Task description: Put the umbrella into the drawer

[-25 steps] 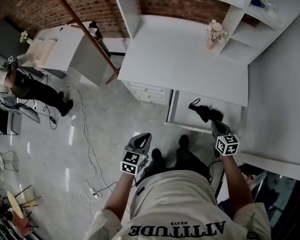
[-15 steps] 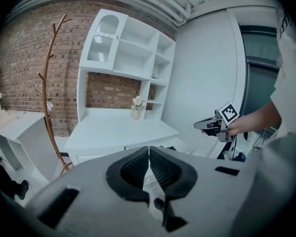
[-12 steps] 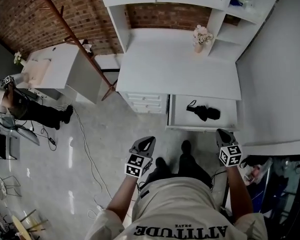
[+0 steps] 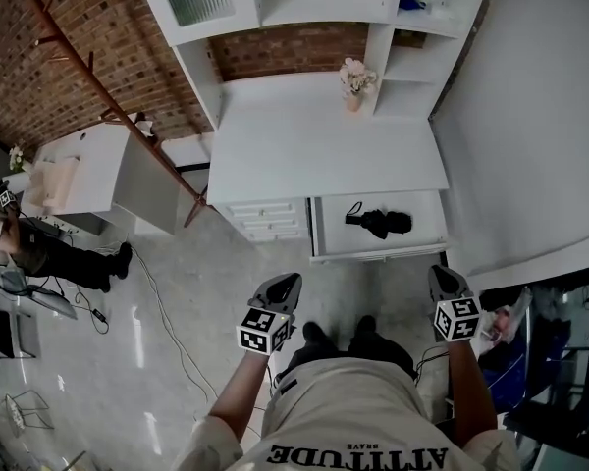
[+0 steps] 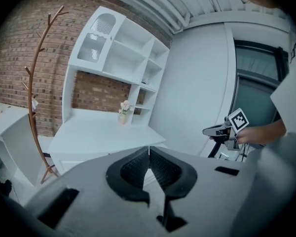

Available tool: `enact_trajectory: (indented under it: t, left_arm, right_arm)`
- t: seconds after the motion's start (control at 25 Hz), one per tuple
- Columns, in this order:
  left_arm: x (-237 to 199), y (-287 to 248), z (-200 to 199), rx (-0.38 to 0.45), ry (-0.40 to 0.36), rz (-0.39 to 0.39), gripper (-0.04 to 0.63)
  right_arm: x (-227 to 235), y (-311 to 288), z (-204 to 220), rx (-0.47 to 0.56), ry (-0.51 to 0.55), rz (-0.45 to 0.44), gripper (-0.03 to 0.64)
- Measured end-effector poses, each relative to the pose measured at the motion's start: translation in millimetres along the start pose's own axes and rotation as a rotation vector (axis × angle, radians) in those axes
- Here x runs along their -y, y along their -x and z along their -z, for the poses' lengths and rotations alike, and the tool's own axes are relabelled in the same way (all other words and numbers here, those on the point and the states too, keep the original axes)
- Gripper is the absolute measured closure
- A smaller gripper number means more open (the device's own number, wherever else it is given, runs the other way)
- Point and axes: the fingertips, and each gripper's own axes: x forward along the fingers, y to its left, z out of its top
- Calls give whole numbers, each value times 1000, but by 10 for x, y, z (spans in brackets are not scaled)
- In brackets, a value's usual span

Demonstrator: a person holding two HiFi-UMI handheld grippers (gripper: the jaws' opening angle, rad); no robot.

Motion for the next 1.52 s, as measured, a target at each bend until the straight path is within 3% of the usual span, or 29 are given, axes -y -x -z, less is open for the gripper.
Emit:
enact_trajectory:
  t: [0.24, 0.44, 0.68, 0.92, 1.52]
  left_arm:
    - [221, -118, -182, 23, -18, 23, 568]
    - [464, -166, -379, 63, -106, 48, 568]
    - [537, -190, -516, 110, -86, -7, 568]
    - [595, -167, -528, 120, -61, -41, 568]
    - [668, -205, -660, 130, -95, -50, 568]
  right_arm:
    - [233, 192, 46, 45, -34, 14, 581]
    - [375, 404, -97, 133, -53, -7, 581]
    - [596, 653, -298, 256, -38, -5, 581]
    - [731, 673, -357, 286, -40, -12, 582]
    - [869, 667, -518, 327, -52, -24, 583]
